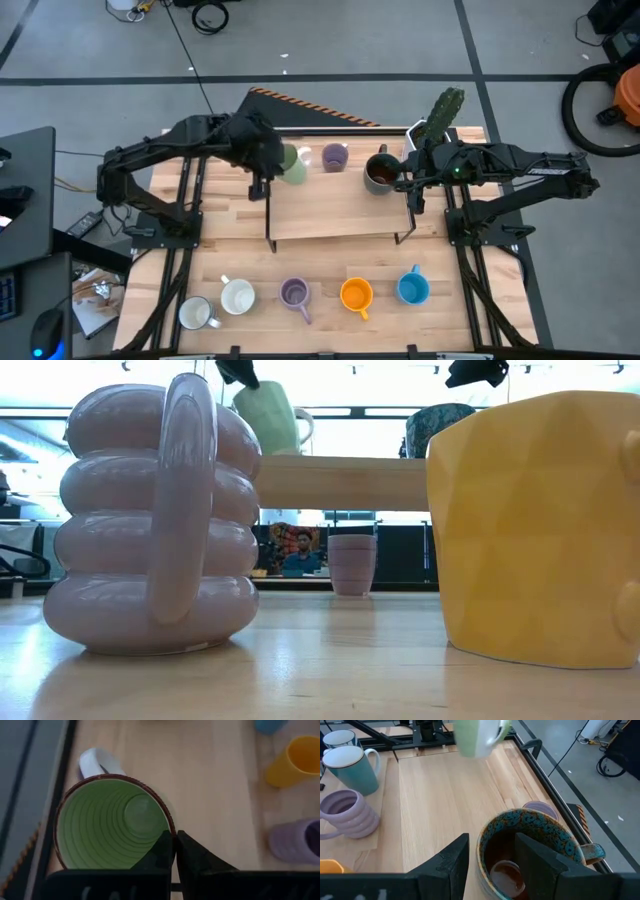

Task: Place coffee mugs
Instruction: Put the green mug on the shelf

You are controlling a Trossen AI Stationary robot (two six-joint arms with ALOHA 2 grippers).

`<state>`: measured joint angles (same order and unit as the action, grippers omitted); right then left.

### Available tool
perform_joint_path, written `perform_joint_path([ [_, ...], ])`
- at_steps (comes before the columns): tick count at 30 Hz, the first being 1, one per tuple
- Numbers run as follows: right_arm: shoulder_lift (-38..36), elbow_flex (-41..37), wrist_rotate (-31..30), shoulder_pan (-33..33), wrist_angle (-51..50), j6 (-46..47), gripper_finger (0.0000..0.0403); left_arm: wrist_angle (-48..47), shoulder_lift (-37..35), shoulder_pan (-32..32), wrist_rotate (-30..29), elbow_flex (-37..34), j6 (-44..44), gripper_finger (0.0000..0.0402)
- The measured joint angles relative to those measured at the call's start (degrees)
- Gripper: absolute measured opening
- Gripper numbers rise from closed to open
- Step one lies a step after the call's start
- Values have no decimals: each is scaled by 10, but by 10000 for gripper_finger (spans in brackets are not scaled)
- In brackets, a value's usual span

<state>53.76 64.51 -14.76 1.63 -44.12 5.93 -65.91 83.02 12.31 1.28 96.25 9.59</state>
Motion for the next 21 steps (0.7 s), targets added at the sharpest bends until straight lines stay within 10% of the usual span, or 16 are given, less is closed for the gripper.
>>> perform_joint_path([
  [21,1,0,10,0,13,-14,165,-3,73,-48,-48,0,-52,32],
])
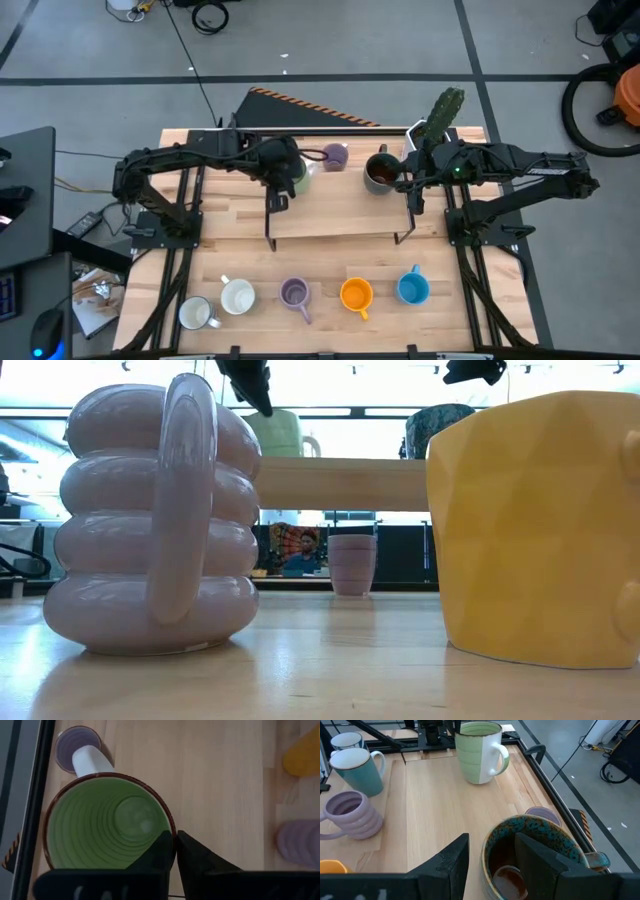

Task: Place coffee mugs
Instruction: Put the green mug on the shelf

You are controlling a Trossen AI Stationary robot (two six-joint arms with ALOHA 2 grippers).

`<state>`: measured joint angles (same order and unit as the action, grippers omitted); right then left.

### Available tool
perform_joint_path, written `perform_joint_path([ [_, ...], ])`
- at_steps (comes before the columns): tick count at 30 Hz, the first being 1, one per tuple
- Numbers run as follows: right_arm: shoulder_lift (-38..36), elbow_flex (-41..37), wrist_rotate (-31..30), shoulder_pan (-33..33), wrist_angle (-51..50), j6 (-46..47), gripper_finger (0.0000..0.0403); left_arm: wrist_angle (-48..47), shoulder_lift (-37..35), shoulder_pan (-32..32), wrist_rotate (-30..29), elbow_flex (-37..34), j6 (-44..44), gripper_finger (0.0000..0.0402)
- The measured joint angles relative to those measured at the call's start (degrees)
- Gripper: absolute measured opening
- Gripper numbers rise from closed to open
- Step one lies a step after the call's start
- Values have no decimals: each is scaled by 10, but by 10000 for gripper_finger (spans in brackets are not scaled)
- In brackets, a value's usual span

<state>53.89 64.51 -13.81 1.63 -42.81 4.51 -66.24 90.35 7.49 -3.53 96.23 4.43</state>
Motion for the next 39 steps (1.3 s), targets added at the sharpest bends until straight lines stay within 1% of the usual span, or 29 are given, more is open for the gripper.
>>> perform_joint_path([
  [6,0,0,0,0,4,0,165,-1,0,-1,1,0,29,40],
  [9,0,0,0,0,4,0,165,11,0,-7,-2,-1,48,50],
  [13,0,0,3,0,3,0,165,40,0,-17,-17,-1,53,82],
  [20,0,0,5,0,3,2,165,54,0,-16,-19,-1,54,152],
  [25,0,0,5,0,3,2,165,64,-11,-17,-18,-1,68,183],
  [29,0,0,5,0,3,4,165,79,-19,-16,-17,-1,91,193],
  [39,0,0,6,0,3,5,165,72,-48,-27,-13,-1,190,188],
])
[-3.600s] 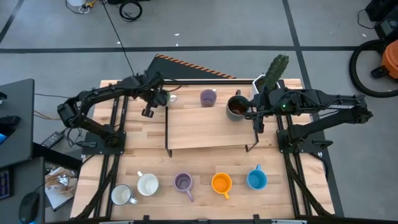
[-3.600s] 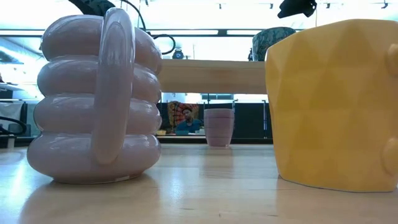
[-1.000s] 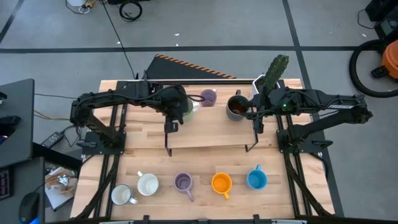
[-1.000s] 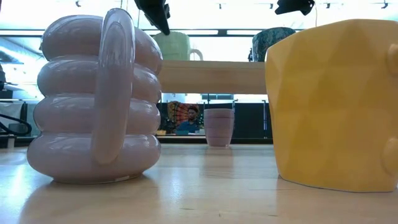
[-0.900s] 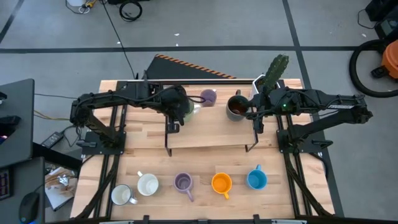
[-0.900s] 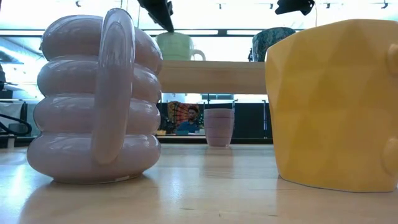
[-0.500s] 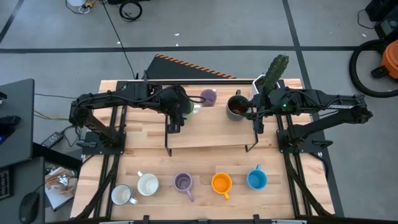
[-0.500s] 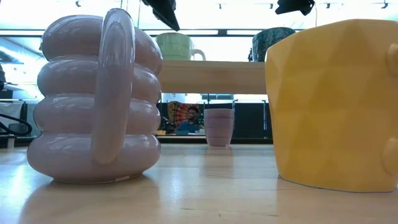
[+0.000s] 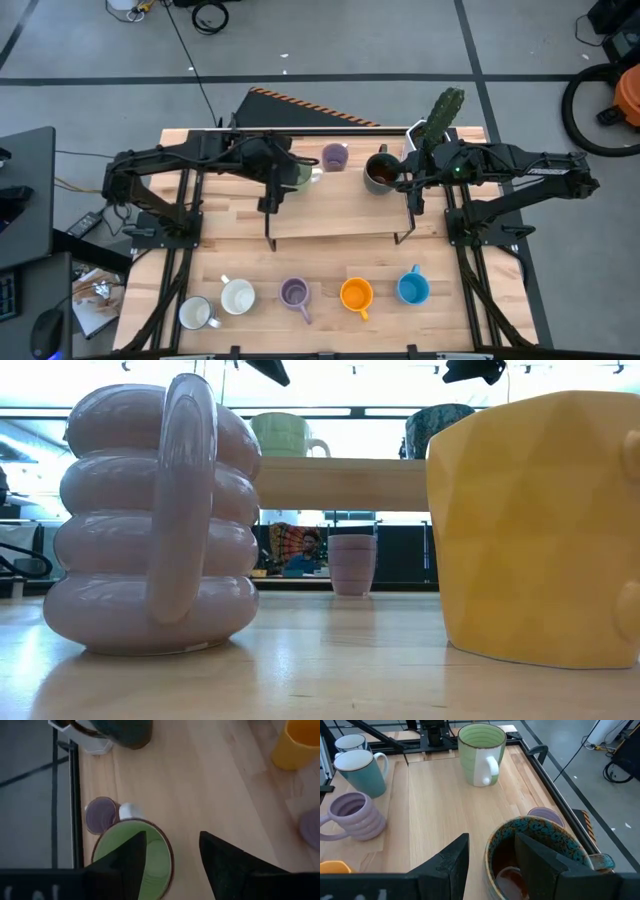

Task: Place coffee mugs
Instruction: Put the green mug on the shelf

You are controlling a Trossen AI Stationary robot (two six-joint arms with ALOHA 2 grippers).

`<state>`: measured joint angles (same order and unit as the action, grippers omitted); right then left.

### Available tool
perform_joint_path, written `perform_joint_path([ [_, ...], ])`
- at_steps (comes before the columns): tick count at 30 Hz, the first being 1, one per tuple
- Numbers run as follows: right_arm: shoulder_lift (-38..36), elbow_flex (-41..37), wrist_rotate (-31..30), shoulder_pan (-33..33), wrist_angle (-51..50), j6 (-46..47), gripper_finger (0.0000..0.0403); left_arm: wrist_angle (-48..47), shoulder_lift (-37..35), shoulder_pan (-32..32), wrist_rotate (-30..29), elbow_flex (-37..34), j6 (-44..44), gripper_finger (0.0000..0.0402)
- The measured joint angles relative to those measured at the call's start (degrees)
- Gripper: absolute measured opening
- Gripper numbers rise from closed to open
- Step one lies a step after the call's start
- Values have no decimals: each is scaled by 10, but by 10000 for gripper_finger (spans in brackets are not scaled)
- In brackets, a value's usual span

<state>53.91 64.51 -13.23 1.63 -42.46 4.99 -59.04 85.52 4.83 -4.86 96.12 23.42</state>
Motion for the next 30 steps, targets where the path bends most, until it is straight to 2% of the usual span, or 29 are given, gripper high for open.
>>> perform_joint_path([
  [5,0,0,0,0,0,3,165,-11,-17,-6,0,0,42,188],
  [9,0,0,0,1,0,7,165,-83,-18,-6,-44,0,115,188],
  [12,0,0,7,1,0,9,165,-133,-13,0,-54,1,182,188],
  [16,1,0,9,1,0,9,165,-137,-5,2,-55,0,256,188],
  [23,3,0,9,1,2,9,165,-125,26,1,-72,1,310,187],
  [30,4,0,11,1,4,10,165,-117,57,6,-95,0,318,187],
])
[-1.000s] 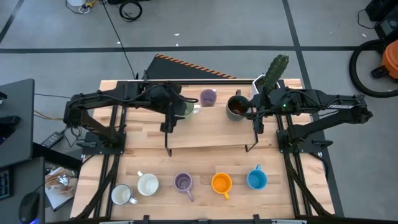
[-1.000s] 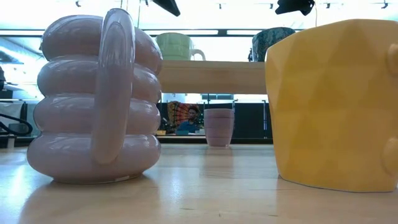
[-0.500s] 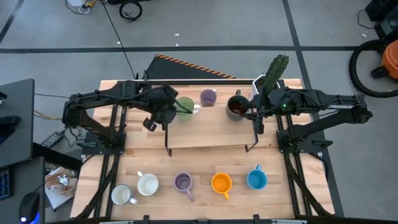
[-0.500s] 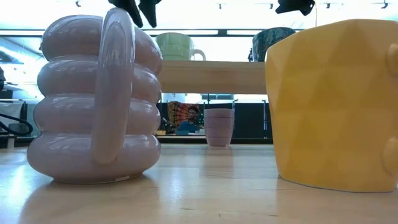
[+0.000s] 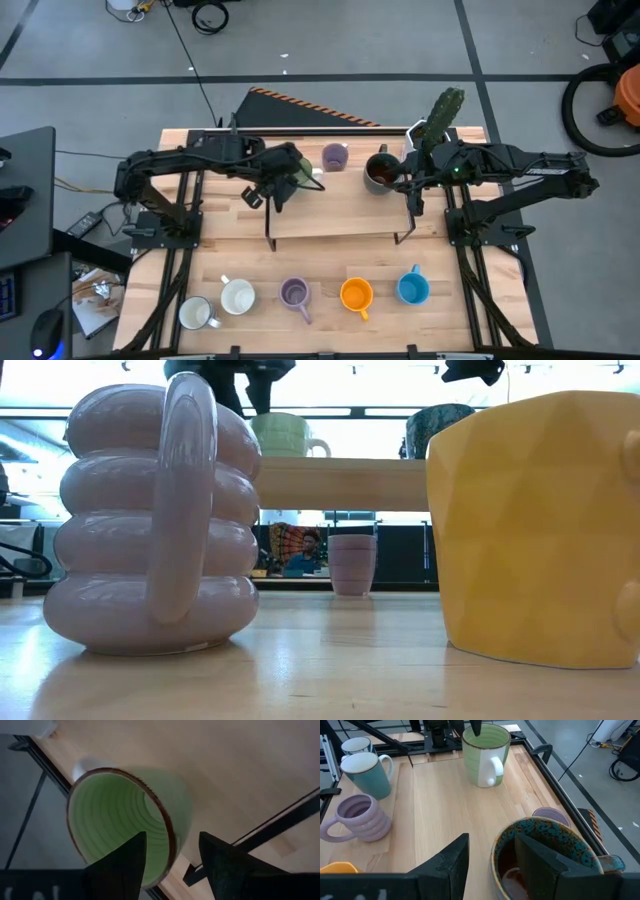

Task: Place coffee mugs
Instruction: Put the green mug on the shelf

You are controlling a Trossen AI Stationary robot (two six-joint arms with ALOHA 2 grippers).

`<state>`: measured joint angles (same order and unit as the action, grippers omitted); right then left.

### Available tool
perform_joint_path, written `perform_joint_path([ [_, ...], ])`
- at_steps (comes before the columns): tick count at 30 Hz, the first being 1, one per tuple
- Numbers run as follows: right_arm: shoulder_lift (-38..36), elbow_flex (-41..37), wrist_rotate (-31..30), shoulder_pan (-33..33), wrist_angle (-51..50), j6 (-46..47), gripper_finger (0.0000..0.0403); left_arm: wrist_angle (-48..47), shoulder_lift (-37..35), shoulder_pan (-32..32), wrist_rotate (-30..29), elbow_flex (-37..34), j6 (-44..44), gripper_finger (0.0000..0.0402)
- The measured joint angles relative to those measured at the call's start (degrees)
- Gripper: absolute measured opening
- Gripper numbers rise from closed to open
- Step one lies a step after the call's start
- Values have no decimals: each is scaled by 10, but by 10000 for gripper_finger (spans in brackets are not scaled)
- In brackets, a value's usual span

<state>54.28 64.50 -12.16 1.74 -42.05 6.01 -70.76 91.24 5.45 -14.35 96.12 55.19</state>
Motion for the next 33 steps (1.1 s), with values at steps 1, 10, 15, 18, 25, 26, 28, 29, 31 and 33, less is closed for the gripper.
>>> perform_joint_path([
  [1,0,0,0,0,0,0,165,-2,3,0,0,0,-2,187],
  [10,0,0,0,0,0,0,165,2,17,8,21,0,-77,151],
  [15,0,0,0,0,0,3,165,-3,19,8,21,0,-83,122],
  [18,0,0,0,0,0,3,165,-3,19,7,30,0,-81,104],
  [25,0,0,0,0,0,3,165,-5,19,2,51,0,-125,56],
  [26,0,0,0,0,0,3,165,-5,19,0,52,0,-133,50],
  [28,0,0,0,0,0,3,165,-1,19,-6,53,0,-155,40],
  [29,0,0,0,0,0,3,165,2,19,-8,53,0,-169,36],
  [31,0,0,0,0,0,3,165,4,19,-13,54,0,-201,30],
  [33,0,0,0,0,1,3,165,3,19,-14,53,0,-234,29],
])
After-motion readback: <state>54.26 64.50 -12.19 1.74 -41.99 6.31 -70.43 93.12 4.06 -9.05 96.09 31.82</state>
